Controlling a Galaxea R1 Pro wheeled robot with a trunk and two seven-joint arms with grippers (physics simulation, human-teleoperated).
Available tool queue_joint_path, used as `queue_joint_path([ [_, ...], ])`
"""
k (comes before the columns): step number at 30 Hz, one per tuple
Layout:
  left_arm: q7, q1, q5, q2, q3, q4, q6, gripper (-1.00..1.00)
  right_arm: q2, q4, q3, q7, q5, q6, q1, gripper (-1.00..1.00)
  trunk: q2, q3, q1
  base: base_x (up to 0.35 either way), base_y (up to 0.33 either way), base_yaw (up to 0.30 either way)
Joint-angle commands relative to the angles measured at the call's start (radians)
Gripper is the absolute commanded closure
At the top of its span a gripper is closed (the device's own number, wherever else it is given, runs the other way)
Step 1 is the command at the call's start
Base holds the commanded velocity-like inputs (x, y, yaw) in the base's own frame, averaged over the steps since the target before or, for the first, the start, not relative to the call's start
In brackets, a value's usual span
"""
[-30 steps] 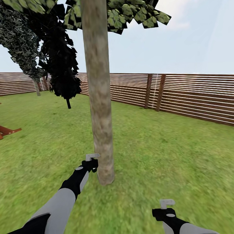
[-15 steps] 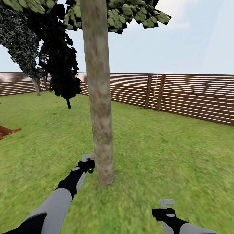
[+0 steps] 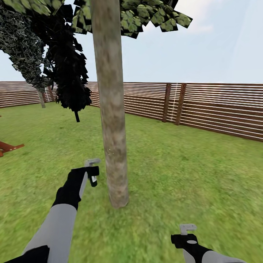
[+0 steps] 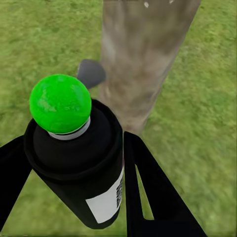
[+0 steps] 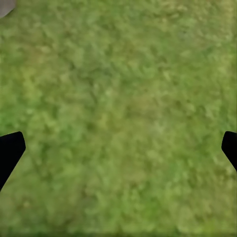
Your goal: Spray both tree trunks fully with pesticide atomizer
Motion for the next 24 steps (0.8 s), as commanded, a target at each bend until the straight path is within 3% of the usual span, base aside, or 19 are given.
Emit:
queue_joint_path([
  [1, -0.007, -0.001, -0.008, -0.001, 0.004, -0.013, 0.016, 1.0, 0.0, 0.005, 0.002, -0.004, 0.004, -0.007, -0.002, -1.0, -0.002, -0.002, 0.0, 0.0, 0.0, 0.0],
  [4, -0.007, -0.018, -0.008, -0.004, 0.004, -0.028, 0.035, 1.0, 0.0, 0.005, 0.003, -0.004, 0.004, -0.007, -0.002, -1.0, -0.002, -0.002, 0.0, 0.0, 0.0, 0.0],
  [8, -0.007, -0.115, -0.007, -0.005, 0.004, -0.038, 0.191, 1.0, 0.0, 0.005, 0.002, -0.004, 0.004, -0.007, -0.002, -1.0, -0.002, -0.002, 0.0, 0.0, 0.0, 0.0],
  [11, -0.007, -0.165, -0.006, -0.005, 0.004, -0.041, 0.227, 1.0, 0.0, 0.005, 0.002, -0.004, 0.004, -0.007, -0.002, -1.0, -0.002, -0.002, 0.0, 0.0, 0.0, 0.0],
  [15, -0.008, -0.24, -0.006, -0.004, 0.004, -0.045, 0.324, 1.0, 0.0, 0.005, 0.002, -0.004, 0.004, -0.007, -0.002, -1.0, -0.002, -0.002, 0.0, 0.0, 0.0, 0.0],
  [22, -0.007, -0.262, -0.008, 0.001, 0.002, -0.086, 0.352, 1.0, 0.0, 0.005, 0.002, -0.004, 0.004, -0.007, -0.002, -1.0, -0.002, -0.002, 0.0, -0.019, 0.0, 0.0],
  [24, -0.007, -0.297, -0.008, -0.001, 0.001, -0.084, 0.354, 1.0, 0.0, 0.005, 0.002, -0.004, 0.004, -0.007, -0.002, -1.0, -0.002, -0.002, 0.0, -0.003, 0.0, 0.0],
])
